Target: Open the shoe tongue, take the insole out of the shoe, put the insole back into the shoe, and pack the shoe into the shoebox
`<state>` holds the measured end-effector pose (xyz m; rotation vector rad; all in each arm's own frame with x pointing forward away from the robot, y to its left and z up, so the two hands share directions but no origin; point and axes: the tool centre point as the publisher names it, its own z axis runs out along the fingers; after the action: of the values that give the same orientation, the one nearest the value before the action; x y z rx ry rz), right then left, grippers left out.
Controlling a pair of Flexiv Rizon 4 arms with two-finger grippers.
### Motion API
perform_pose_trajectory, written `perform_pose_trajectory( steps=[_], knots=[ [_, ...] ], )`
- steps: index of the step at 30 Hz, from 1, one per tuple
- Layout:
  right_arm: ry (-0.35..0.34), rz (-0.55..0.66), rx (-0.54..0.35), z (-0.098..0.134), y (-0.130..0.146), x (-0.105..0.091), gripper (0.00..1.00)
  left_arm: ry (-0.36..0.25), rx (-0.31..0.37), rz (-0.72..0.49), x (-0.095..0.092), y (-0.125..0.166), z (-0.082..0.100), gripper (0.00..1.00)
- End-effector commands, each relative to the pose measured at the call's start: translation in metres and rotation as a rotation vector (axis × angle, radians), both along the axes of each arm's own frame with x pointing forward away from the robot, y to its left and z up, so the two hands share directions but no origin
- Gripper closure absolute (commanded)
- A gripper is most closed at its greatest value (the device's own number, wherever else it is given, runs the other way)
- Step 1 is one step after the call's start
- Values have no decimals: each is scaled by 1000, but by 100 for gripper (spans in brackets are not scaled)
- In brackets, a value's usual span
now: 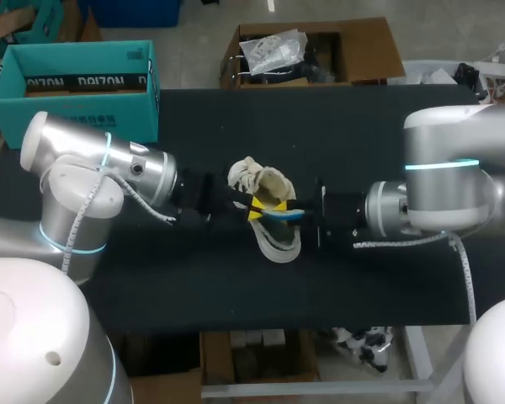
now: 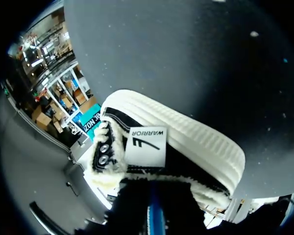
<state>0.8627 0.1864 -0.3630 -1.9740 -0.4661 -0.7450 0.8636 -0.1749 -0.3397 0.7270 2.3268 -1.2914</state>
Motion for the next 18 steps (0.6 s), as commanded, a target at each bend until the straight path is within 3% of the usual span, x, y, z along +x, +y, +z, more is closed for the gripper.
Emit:
perform_pose_trajectory(
  steps=[1,3,4,8,9,10,11,12,13,15,18],
  knots=[
    [-1,-5,-1,-2,-1,3,100,-16,-3,0,-5,-3,6,0],
    [0,-8,-3,-2,-2,5,100,-28,-13,-6,-8,-5,10,7],
    [1,-9,-2,-3,-2,5,100,-33,-12,-7,-9,-7,12,16],
    [5,-6,-3,-4,-1,7,100,-48,-7,-8,-9,-13,14,63],
    [6,-3,-2,-4,-1,7,100,-52,0,-2,-7,-14,13,87],
    [7,-2,0,-4,-1,7,100,-53,2,-1,-6,-14,12,100],
    [9,-4,1,-4,-1,5,100,-53,3,0,-6,-14,11,100],
    [7,-10,1,-2,-3,4,93,-53,4,1,-5,-14,10,100],
    [5,-14,2,0,-5,1,75,-53,5,3,-5,-14,8,100],
    [-3,-32,5,7,-12,-5,54,-53,8,5,-5,-13,7,100],
    [-6,-45,-3,16,-20,-12,53,-56,2,7,-6,-12,6,100]
  ],
)
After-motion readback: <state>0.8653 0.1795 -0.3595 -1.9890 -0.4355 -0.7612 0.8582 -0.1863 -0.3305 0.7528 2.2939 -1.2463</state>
